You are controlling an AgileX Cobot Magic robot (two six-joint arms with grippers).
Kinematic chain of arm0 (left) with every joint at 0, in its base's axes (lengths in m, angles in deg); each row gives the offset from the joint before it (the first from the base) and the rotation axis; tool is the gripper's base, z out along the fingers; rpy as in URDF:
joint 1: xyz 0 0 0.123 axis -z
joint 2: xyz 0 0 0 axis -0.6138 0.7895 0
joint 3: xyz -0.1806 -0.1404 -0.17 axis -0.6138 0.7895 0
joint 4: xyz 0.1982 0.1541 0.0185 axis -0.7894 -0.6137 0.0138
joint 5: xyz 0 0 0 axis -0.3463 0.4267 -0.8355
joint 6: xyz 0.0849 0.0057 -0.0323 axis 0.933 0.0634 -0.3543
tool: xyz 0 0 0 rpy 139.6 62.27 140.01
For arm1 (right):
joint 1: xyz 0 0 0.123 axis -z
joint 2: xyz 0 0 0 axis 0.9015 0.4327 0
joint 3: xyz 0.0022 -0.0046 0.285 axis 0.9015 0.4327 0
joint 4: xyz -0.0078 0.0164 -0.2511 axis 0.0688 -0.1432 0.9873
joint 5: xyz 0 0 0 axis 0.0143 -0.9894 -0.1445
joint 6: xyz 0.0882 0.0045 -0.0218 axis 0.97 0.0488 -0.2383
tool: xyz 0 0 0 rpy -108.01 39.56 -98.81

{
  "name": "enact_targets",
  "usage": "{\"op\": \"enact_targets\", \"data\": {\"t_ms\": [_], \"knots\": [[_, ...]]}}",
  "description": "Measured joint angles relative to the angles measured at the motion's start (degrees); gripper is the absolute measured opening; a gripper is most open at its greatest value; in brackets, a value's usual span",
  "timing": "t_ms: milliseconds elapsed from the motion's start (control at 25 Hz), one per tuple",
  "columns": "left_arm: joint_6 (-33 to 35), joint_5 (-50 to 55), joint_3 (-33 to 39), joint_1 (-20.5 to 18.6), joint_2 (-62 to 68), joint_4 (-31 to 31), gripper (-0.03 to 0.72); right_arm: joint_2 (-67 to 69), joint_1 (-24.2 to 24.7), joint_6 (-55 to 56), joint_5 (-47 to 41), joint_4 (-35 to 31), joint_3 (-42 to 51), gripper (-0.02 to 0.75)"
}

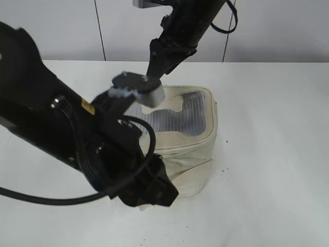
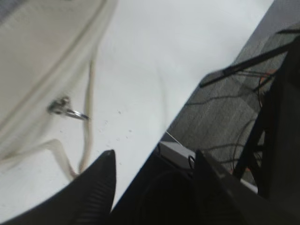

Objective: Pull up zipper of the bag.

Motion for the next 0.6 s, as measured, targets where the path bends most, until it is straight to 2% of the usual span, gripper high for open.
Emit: {"op": "enact_targets", "data": {"t_ms": [80,160,400,600], "knots": [[-0.4,-1.1,-0.2,-1.6,-2.4,-0.9,0.43,-1.5,0.4,3.0,0.0,2.9,0.0,0.432],[-0.6,-2.6,-0.2,-3.8,-4.4,-1.6,0.456,-3.2,0.8,5.9,0.0,6.0,0.0,0.443],[-0.7,-7.6,-2.1,-12.7,-6.5,-2.5,0.473,-8.0,4.9,12.5,0.2,9.8,1.6,0.447],[-0.7,-10.2,-9.9,-16.7,-1.7,-7.2,0.474,-14.9,8.4,13.6,0.3,10.1,12.2,0.433]]}}
